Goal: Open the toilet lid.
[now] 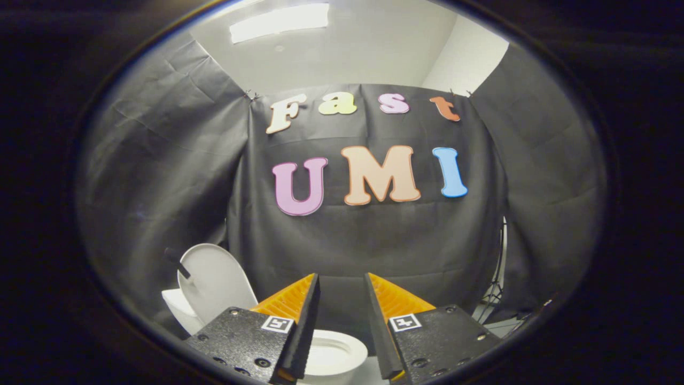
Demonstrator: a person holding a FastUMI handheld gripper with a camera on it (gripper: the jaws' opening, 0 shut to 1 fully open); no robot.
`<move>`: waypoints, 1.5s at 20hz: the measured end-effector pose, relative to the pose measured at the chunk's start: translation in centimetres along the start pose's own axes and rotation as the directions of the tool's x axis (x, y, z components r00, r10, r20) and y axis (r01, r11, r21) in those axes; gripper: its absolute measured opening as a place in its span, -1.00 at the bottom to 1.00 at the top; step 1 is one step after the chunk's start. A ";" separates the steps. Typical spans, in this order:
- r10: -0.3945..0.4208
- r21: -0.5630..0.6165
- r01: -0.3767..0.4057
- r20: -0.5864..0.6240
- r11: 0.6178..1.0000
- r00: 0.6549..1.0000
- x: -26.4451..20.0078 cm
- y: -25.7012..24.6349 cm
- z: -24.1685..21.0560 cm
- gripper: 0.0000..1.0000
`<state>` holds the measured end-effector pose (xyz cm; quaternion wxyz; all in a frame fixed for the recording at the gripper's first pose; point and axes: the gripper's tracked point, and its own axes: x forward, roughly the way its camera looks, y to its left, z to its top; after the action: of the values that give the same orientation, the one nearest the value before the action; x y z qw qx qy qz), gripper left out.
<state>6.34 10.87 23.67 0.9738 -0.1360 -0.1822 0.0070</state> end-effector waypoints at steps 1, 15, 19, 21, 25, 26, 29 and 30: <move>0.002 0.000 -0.002 -0.014 1.000 1.000 -1.0 -0.5 -0.9 0.02; -0.025 -0.017 0.023 -0.167 1.000 0.986 -7.2 -3.8 -8.4 0.02; -0.007 0.016 0.010 -0.210 1.000 0.978 -7.9 -4.0 -10.4 0.02; 0.022 0.029 -0.015 -0.247 0.999 0.969 -8.2 -3.6 -11.6 0.02; 0.064 0.076 -0.043 -0.306 0.996 0.950 -7.9 -3.6 -13.4 0.03; 0.070 0.086 -0.046 -0.312 0.995 0.948 -7.9 -3.5 -13.8 0.03; 0.087 0.110 -0.055 -0.316 0.992 0.945 -7.3 -3.4 -14.5 0.02; 0.092 0.120 -0.056 -0.323 0.991 0.942 -7.0 -3.4 -14.9 0.01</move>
<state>5.00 3.20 8.76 0.9955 -0.0886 -0.0118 0.0308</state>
